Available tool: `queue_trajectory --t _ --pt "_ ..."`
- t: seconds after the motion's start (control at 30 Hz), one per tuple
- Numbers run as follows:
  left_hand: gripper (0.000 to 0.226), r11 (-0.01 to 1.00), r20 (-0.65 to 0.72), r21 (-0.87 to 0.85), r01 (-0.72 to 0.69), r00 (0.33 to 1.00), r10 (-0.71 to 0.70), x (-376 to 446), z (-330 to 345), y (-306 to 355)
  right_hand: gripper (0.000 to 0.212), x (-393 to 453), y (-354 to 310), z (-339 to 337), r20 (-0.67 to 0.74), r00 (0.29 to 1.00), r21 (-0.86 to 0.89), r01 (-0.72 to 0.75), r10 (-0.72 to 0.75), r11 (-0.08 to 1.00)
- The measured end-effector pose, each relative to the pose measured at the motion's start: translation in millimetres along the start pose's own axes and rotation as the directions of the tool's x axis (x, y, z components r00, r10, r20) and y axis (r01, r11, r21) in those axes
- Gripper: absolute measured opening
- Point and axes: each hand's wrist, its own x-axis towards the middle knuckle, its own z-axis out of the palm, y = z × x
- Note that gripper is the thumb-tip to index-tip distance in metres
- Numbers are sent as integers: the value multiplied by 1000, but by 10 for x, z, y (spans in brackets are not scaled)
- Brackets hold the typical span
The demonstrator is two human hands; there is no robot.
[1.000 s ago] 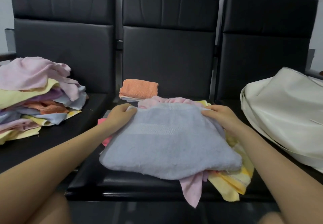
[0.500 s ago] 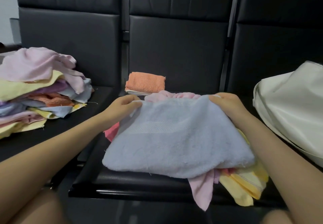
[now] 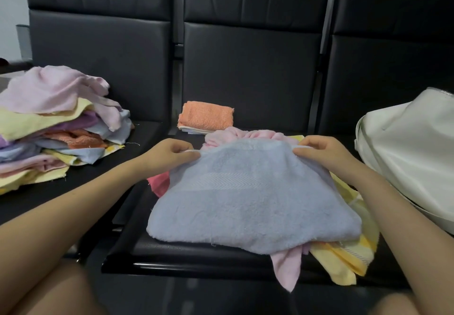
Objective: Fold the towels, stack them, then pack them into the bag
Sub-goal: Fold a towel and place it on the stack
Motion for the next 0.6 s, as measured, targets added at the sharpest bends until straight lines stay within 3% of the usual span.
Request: queue_trajectory --t 0.13,0.23,0.33,0.43,0.5,0.6 --pt "88 997 36 28 68 997 -69 -84 -78 -19 38 -45 147 -97 82 990 -69 -107 112 992" --pt "72 987 78 0 163 984 -162 -117 -80 -71 45 -131 243 -140 117 971 -72 -200 207 977" --pt "47 982 45 17 187 981 -187 -161 -51 -67 44 -224 257 -154 53 969 -64 -239 242 969" --pt "39 978 -115 133 159 983 -144 -214 -77 61 44 -312 144 -173 -133 976 35 -169 172 985" --pt "30 978 -271 179 108 961 -57 -211 -144 193 30 -353 -58 -183 -285 945 186 -112 162 976" --pt "17 998 -503 50 -35 862 56 -198 -299 542 9 -335 -498 -297 -461 858 407 -22 226 913"
